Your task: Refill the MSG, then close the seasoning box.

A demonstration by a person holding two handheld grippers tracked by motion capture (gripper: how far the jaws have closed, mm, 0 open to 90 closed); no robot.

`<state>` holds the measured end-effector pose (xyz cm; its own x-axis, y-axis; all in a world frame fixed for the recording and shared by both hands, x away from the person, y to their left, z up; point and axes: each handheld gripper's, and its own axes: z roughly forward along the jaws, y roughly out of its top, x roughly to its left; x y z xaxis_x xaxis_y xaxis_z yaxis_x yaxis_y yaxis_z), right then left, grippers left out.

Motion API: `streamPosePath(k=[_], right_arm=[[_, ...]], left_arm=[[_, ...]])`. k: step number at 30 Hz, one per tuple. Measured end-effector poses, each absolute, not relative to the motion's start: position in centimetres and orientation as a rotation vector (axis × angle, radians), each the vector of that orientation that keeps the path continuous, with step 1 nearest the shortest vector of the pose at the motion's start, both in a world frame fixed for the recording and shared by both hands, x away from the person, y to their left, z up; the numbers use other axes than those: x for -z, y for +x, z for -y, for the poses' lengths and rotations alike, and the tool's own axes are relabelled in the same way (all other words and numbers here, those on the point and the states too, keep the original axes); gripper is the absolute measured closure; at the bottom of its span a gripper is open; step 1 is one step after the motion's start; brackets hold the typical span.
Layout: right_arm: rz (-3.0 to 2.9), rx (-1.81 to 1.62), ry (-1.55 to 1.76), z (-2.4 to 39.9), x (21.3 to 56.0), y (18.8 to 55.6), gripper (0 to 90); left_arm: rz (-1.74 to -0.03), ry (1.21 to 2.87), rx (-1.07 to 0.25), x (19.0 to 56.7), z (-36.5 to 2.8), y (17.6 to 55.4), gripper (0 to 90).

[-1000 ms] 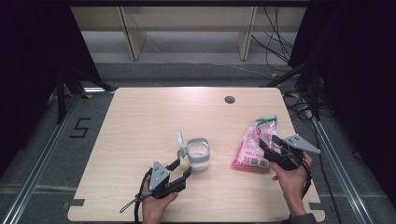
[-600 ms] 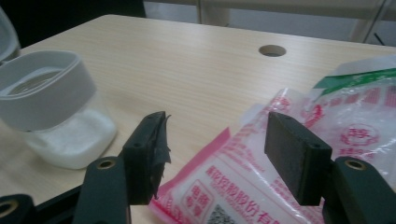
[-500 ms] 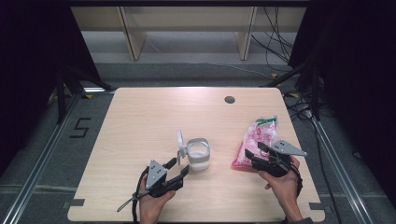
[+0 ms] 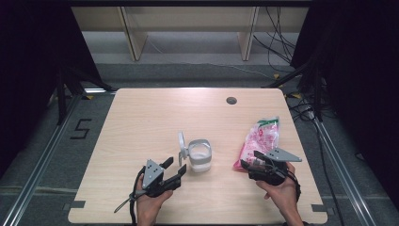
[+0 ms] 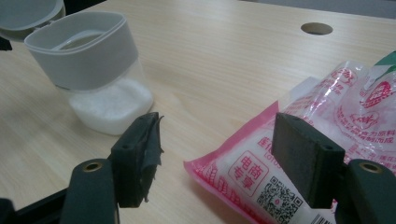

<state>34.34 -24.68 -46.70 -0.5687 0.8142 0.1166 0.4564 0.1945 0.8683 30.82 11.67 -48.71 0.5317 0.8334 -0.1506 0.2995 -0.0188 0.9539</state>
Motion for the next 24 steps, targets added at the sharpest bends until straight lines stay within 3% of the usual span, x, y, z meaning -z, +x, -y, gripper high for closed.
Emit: streamPosePath(k=[5,15,24], right_arm=[[-2.121,-1.310,1.175,24.9,46.8,33.9,33.9],[-2.138,-1.315,1.163,24.8,47.0,33.4,33.9],[-2.162,-1.310,1.121,24.4,47.1,32.9,34.0]], left_arm=[[-0.974,1.581,-0.567,48.6,-11.8,31.1,45.0],[-0.942,1.603,-0.585,48.2,-12.3,31.3,67.6],[-0.932,1.607,-0.640,47.8,-12.8,31.8,81.3]])
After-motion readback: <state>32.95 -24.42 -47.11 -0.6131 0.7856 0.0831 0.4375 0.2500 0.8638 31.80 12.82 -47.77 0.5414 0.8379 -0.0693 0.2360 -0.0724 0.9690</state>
